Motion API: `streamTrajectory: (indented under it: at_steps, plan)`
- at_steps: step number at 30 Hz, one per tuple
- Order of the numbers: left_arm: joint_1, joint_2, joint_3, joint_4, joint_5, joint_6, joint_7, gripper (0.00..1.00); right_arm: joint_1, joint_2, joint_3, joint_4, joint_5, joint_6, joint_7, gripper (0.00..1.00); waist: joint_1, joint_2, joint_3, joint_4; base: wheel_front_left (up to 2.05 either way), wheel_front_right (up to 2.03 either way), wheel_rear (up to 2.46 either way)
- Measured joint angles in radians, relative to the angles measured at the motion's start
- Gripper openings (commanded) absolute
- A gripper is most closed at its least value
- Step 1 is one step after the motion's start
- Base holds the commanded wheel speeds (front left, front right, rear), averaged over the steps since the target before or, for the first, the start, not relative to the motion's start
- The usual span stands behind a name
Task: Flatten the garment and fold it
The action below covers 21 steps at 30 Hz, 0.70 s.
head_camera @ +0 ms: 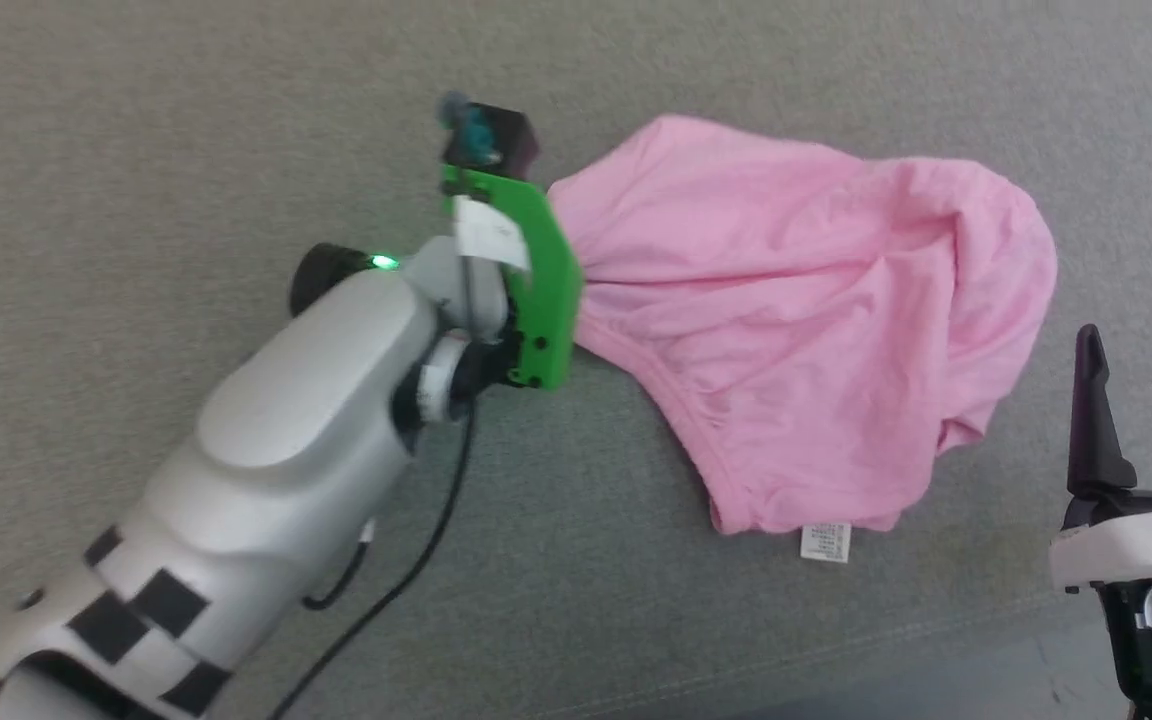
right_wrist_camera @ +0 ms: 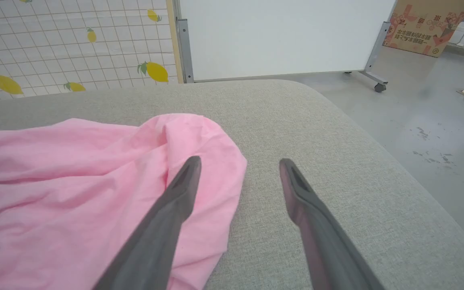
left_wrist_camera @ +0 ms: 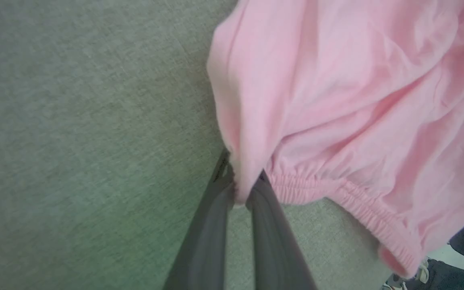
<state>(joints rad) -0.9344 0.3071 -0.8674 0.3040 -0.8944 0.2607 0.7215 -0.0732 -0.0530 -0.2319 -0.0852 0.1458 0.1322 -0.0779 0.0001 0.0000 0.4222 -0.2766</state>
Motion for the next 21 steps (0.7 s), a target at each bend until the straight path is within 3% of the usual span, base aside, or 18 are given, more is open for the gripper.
streamTrajectory:
  at_steps: [11, 20, 21]
  plan:
    - [0.011, 0.255, 0.109, -0.094, -0.011, 0.004, -0.009, 0.0, 0.0, 0.0, 0.015, -0.025, -0.005, 0.0, 0.044, 1.0, 0.0, 0.0, -0.104, 0.102, 0.0, 0.0, 0.0]
    - [-0.078, 0.35, 0.175, -0.011, 0.045, 0.004, -0.076, 0.0, -0.005, 0.001, 0.046, -0.017, 0.006, 0.0, 0.032, 1.0, -0.0001, 0.0, -0.075, 0.109, 0.0, 0.0, 0.0]
    - [-0.087, 0.354, 0.175, 0.007, 0.055, 0.004, -0.091, 0.61, -0.008, 0.001, 0.047, -0.014, 0.007, 0.0, 0.032, 1.0, -0.0001, 0.0, -0.066, 0.104, 0.0, 0.0, 0.0]
